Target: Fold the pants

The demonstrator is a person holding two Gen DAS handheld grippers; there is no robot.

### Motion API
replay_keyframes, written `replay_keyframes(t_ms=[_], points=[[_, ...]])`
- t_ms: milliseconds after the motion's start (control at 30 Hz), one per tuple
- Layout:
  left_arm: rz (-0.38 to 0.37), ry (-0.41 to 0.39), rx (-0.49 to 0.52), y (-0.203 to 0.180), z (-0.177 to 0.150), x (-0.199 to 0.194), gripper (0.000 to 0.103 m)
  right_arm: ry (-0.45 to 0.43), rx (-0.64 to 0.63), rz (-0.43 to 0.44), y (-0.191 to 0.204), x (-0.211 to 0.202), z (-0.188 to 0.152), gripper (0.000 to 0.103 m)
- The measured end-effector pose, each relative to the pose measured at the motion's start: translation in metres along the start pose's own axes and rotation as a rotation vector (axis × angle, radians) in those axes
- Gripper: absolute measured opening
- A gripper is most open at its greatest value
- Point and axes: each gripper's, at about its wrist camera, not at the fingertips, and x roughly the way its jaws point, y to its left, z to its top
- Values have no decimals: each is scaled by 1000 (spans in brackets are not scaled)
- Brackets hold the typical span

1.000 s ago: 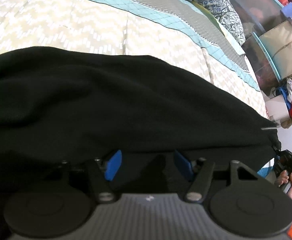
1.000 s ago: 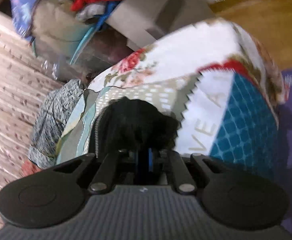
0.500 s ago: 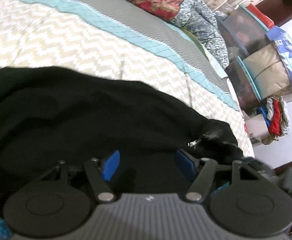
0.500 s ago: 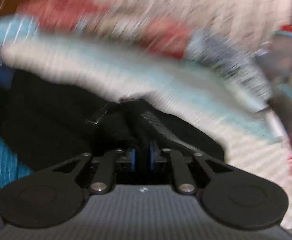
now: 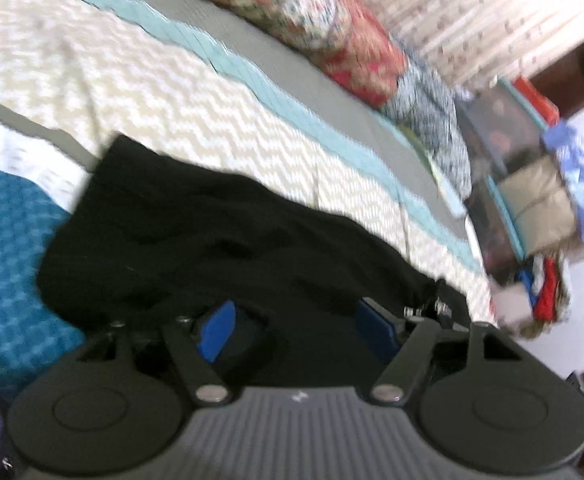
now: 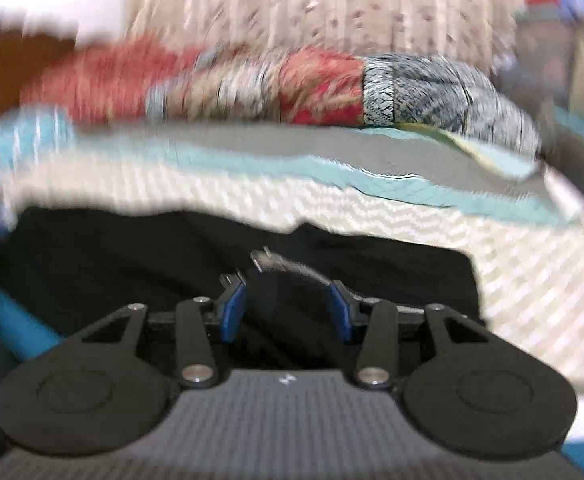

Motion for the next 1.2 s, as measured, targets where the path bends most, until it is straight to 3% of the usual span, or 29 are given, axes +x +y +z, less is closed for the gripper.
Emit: replay_keyframes(t_ms=[67,133,233,333,433,533,667,767,867,967,1000,1033,1067,1100,1133,1200], points=[[27,-53,-23,10,3,-14,75,-27,110,9,-5,11,2,48],[42,-75,-51,20,7,-22,75,13,162,-22,-3,32,-2,48],[65,-98,-99,40,6,-32,80,209,153,-130,8,79,-23,48],[69,-104,-150,59,0,-39,83,180,168,-170,22,73,-10,48],[55,-94,-218,82,-8,-39,94,74,189,-190,38,58,9,48],[11,-77,-271,98,-14,-30,97,32,219,-82,69,63,29,46],[-75,-66,-330,108,-17,-14,103,114,262,128,127,98,35,24],[-114,-37,-349,109,-18,3,103,193,280,245,175,142,39,21],[-101,-15,-335,107,-18,19,103,249,332,344,210,176,42,21],[-96,-37,-324,108,-16,26,101,316,379,355,232,195,36,22],[-93,-45,-328,109,-16,28,97,352,409,339,235,206,30,23],[-81,-54,-327,110,-15,30,85,406,451,306,236,219,19,21],[-55,-65,-317,111,-15,32,75,448,508,283,235,233,4,11],[-29,-71,-309,111,-14,33,50,414,572,296,232,236,-6,7],[-2,-80,-297,111,-13,34,34,410,627,297,229,240,-10,3],[5,-99,-286,106,-12,33,29,428,671,302,226,242,-7,3]])
